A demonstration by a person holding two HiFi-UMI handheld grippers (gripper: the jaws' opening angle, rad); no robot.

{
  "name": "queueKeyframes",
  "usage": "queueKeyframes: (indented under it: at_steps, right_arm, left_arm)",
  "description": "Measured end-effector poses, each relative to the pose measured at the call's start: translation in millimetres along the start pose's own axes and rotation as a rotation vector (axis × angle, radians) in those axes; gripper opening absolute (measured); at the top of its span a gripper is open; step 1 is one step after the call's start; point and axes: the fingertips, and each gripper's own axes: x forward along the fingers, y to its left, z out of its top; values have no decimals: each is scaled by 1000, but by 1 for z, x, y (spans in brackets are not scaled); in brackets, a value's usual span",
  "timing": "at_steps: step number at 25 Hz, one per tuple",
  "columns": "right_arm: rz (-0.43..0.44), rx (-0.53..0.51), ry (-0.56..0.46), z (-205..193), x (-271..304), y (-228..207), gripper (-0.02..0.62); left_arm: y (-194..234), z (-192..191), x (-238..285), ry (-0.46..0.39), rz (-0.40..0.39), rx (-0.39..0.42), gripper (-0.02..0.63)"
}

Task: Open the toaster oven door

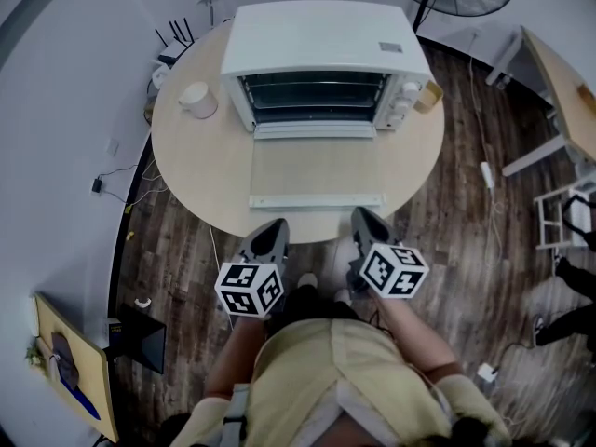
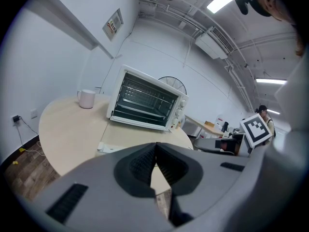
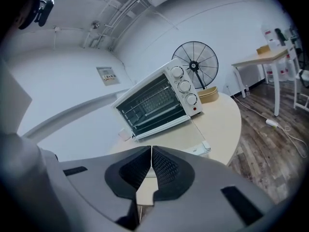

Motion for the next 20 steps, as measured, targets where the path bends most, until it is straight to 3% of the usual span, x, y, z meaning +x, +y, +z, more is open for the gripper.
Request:
queueKeyframes:
  at_steps: [15, 20]
  right_arm:
    - [3, -160, -13, 18, -9, 4, 2]
    - [2, -164, -5, 17, -9, 2, 2]
  left_arm:
    - [1, 7, -1, -15, 11, -4, 2]
    - [2, 7, 0, -17, 16, -8, 2]
